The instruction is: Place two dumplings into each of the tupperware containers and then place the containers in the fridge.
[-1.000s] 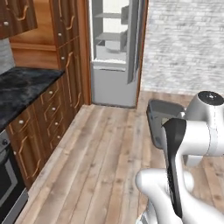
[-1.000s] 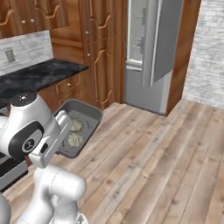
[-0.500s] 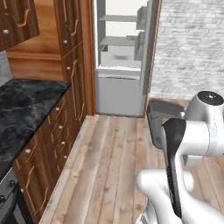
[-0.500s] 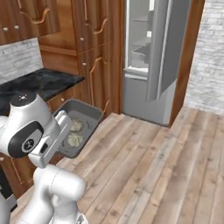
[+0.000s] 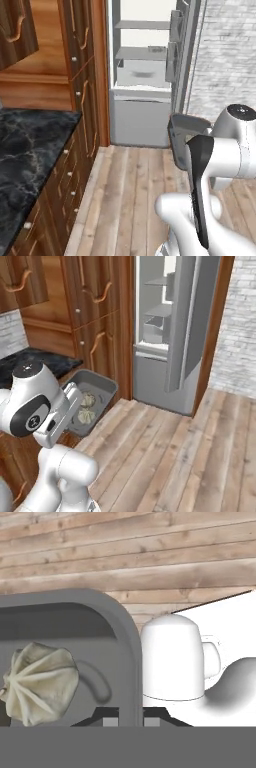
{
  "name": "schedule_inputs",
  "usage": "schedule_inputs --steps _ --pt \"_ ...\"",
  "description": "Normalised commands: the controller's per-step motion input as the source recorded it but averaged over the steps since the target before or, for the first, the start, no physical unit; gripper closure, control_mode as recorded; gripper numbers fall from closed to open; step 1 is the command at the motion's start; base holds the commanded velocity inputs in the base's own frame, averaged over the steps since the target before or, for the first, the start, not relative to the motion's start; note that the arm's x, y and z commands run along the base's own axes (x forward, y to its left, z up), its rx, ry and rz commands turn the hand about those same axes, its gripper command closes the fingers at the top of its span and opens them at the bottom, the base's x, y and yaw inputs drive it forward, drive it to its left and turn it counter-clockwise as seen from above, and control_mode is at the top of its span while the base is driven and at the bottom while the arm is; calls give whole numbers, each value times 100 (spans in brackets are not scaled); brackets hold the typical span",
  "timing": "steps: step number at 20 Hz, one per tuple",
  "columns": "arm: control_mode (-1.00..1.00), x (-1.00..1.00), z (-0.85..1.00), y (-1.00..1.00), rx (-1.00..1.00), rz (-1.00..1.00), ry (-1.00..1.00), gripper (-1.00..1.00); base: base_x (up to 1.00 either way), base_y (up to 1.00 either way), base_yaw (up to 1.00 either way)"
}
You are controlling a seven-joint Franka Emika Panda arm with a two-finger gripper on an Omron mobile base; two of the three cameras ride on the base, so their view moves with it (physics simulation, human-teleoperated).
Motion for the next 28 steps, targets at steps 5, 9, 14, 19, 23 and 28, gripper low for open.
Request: schedule_inputs --steps 5,9,14,19,23,28 --pt "100 0 0 0 0 0 0 100 100 30 -8" --pt "100 0 0 0 0 0 0 100 100 0 -5" --pt "100 0 0 0 0 0 0 100 100 7 -7" --pt "100 0 0 0 0 0 0 100 100 48 -10" --pt "100 0 0 0 0 0 0 100 100 3 -4" --pt "100 0 0 0 0 0 0 100 100 -6 -4"
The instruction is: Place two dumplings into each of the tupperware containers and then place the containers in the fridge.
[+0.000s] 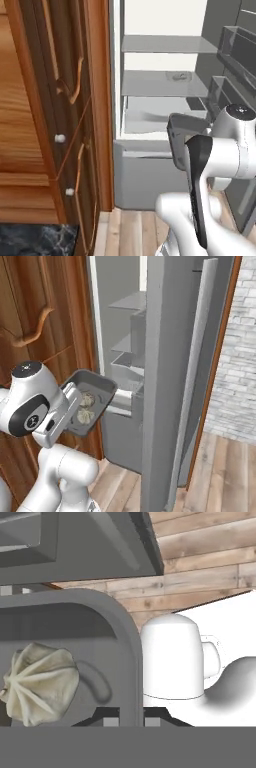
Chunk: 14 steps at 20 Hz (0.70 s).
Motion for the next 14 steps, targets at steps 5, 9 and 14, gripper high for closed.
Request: schedule_inputs --steps 5,9,14 --pt "100 0 0 0 0 0 0 100 97 0 -5" --pt "100 0 0 0 0 0 0 100 83 0 -6" --pt "-100 19 0 0 0 -5 2 100 23 0 -6"
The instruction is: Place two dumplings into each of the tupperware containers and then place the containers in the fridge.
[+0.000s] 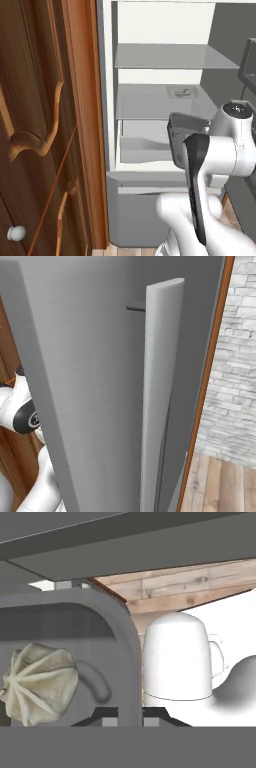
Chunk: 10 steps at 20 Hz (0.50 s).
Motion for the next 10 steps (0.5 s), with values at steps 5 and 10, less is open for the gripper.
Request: schedule_inputs --steps 5,10 --pt "-100 78 0 1 0 -6 5 100 0 0 0" --pt "-100 96 0 1 -1 0 -1 100 0 0 0"
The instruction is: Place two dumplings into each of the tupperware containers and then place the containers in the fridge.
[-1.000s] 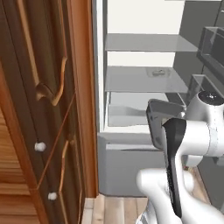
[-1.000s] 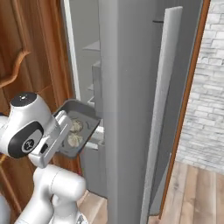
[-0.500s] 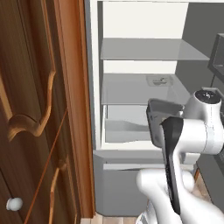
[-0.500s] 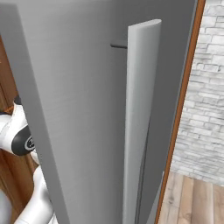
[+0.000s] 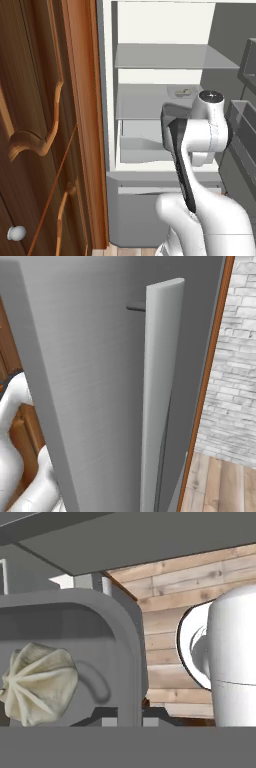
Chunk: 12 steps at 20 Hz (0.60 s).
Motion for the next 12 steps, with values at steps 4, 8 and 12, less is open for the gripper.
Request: schedule_inputs --steps 4,8,12 --pt "-100 99 0 3 -9 0 0 100 0 0 0" --pt "-100 93 0 -2 -7 2 -1 100 0 0 0" --pt "-100 91 2 -9 -7 10 5 100 0 0 0"
